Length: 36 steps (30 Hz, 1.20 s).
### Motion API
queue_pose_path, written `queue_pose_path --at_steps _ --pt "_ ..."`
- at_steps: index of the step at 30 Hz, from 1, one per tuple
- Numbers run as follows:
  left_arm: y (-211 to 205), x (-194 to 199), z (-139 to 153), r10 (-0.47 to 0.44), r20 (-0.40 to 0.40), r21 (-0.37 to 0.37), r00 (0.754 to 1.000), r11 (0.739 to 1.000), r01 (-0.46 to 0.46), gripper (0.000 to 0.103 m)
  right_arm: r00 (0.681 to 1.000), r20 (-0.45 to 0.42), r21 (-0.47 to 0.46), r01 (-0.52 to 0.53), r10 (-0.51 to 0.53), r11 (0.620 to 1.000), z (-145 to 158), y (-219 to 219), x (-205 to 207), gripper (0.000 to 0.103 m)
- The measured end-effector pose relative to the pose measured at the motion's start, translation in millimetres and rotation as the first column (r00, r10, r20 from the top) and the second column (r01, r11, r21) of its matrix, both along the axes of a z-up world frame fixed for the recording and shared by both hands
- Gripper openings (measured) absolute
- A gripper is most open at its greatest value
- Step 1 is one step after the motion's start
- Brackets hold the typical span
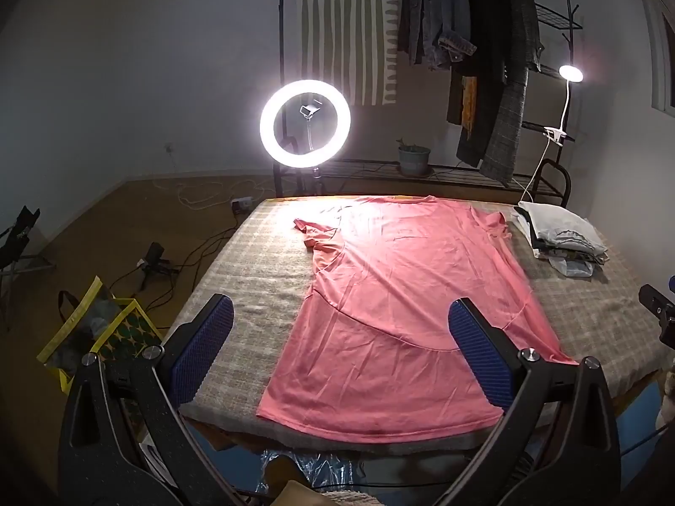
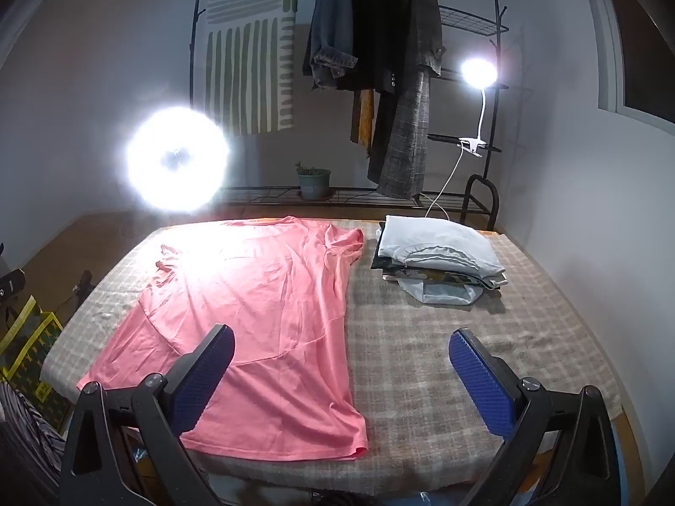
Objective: Fold small clothes
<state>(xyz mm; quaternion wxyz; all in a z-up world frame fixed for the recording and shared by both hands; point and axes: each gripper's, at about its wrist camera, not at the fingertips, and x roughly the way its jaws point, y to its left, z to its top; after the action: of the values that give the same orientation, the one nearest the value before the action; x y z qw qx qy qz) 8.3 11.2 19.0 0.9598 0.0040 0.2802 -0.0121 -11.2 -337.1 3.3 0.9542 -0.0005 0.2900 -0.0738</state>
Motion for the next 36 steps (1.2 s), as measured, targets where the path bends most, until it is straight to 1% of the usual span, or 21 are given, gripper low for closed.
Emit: queue_pose_path --at_steps 2,12,36 --pt "0 1 1 -0.004 -0.002 0.004 1.0 1.0 0.004 0.103 1.0 0.006 -0.01 0.004 -0.004 1.0 -3 5 -1 0.103" --pt "-11 4 2 -0.013 0.009 0.015 1.0 1.0 0.013 0.103 1.0 0.013 -0.006 0.007 -0.007 1.0 -5 2 3 0.102" --pt "-17 4 4 -0.017 0.023 0.011 1.0 1.0 0.017 0.103 1.0 0.012 -0.005 0.013 -0.013 1.0 -2 1 2 0.102"
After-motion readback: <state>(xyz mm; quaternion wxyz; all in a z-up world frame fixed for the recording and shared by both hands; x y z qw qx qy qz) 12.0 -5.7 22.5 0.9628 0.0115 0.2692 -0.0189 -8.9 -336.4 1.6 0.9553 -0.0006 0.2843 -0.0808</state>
